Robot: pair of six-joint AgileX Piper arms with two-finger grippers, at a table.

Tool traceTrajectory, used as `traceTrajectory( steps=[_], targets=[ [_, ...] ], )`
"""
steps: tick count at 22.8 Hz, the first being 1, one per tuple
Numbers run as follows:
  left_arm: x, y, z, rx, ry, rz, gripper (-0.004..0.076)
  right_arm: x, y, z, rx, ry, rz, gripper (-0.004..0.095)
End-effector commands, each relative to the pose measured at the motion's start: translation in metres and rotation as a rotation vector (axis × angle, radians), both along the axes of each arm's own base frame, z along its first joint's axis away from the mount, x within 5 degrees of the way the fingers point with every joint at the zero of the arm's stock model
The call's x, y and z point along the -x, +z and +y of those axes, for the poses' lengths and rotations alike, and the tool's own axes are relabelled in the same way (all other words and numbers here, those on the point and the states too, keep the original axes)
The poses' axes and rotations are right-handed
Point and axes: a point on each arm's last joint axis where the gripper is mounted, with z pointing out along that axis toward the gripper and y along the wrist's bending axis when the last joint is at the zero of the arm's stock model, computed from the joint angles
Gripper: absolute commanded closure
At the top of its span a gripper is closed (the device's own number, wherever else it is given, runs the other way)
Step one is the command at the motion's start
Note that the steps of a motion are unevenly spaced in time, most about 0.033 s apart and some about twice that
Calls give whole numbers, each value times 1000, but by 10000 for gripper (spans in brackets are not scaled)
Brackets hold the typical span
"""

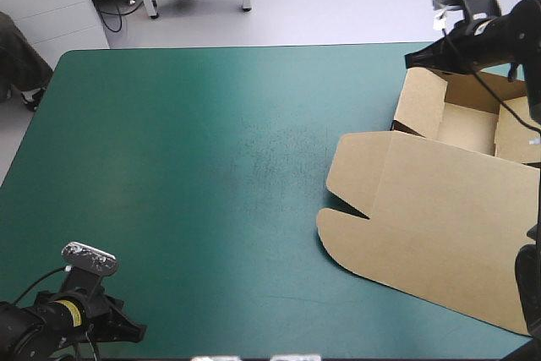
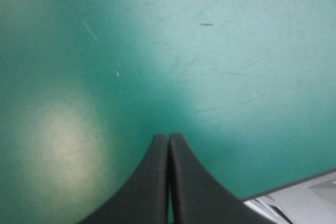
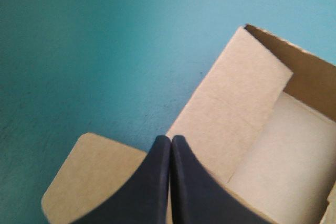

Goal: Fold the box

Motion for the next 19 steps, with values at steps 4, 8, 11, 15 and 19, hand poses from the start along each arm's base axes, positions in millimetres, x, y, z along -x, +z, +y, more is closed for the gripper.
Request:
traceTrajectory(
  steps=[4, 8, 11, 15, 19],
  targets=[
    [-6, 10, -3, 44, 6, -73, 756, 51, -24, 31, 49, 127, 101, 926],
    [-11, 14, -6, 69, -4, -144, 756, 103, -68, 19, 106, 111, 212, 926],
    [-14, 13, -6, 75, -5, -169, 756, 128, -86, 14, 108, 109, 224, 926],
    [-15, 5, -7, 71, -17, -174, 756, 170, -110, 8, 89, 88, 236, 926],
    [-15, 5, -7, 70, -21, -178, 756, 200, -128, 7, 31, 95, 220, 926]
  ],
)
